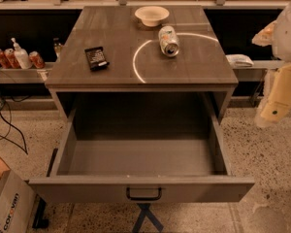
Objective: Place rxbar chocolate into top drawer
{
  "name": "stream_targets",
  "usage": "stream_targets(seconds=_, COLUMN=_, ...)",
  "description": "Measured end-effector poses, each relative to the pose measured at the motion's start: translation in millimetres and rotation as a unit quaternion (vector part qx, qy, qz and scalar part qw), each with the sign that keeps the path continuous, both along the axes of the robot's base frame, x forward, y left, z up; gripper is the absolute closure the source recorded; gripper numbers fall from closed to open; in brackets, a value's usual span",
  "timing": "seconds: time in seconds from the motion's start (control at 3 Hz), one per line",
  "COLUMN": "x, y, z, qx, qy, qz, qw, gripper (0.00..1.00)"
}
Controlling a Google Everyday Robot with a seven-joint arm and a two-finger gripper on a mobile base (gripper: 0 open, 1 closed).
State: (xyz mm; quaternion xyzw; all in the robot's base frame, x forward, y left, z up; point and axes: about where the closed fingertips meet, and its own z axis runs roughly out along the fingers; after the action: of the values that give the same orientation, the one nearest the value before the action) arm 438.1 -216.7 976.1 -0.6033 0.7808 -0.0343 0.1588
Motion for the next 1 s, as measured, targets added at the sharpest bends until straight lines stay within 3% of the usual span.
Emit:
stream_targets(seconds=0.33, x=0, y=0, z=0, qx=0.000, qy=0.000, qz=0.000, qw=1.0000, gripper=0.00)
stream_targets(seconds=0.67, x=14, y=15, z=4, qx=0.037, qy=-0.022, qz=0.005, qw=0.9991, gripper=0.00)
stream_targets(seconds=1.0, x=46, y=65, z=10, qx=0.109, qy=-0.059, qz=0.040, qw=0.9915, gripper=0.00)
